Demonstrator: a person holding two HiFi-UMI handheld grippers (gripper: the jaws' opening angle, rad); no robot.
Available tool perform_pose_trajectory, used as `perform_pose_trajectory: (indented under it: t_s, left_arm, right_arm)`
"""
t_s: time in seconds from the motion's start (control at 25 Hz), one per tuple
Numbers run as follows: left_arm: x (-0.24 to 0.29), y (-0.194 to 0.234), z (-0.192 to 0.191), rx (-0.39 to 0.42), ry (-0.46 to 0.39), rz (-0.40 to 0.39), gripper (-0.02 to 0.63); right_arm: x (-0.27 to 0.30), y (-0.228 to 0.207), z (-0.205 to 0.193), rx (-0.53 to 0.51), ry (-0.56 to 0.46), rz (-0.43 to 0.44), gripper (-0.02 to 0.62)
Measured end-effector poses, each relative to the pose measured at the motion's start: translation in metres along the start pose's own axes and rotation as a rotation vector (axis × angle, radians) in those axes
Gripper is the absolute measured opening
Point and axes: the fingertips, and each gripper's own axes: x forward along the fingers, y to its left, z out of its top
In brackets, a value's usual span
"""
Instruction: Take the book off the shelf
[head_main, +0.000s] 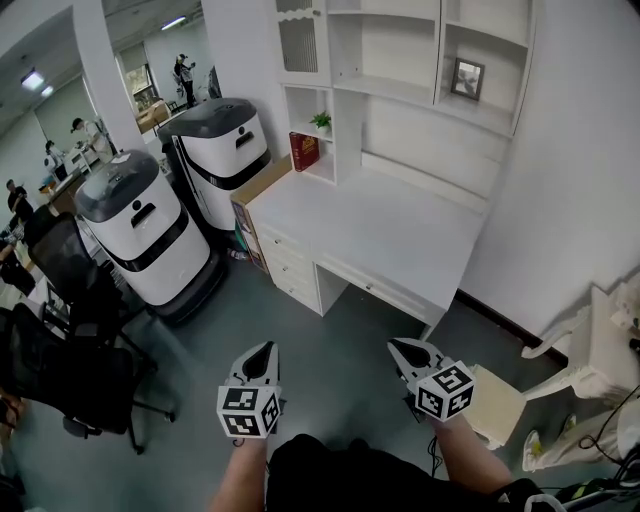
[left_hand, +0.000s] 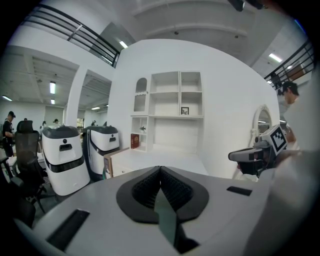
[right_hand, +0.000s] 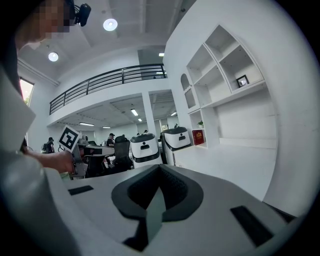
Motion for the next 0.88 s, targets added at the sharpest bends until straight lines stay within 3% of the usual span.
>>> perform_pose_trajectory:
  t_s: [0.24, 0.52, 0.72, 0.88]
  left_arm:
    - [0.008, 0.006, -0.007, -0.016, 0.02, 0.001, 0.011]
    - [0.05, 0.022, -0.016, -0.052, 0.047, -0.05, 0.011]
    - [0.091, 0.058, -0.003, -0.06, 0.052, -0.084, 0.011]
    - [0.115, 0.108, 0.014, -0.049, 0.04, -0.081, 0.011]
  right_arm:
    - [0.011, 0.001, -0.013, 0.031, 0.026, 0.024, 0.014]
    - [0.042, -0.009, -0.028, 0.058, 0.091, 0.006, 0.014]
    - [0.089, -0.027, -0.009, 0.066, 0.094, -0.027, 0.014]
    - [0.158, -0.022, 0.013, 0.051, 0.087, -0.006, 0.014]
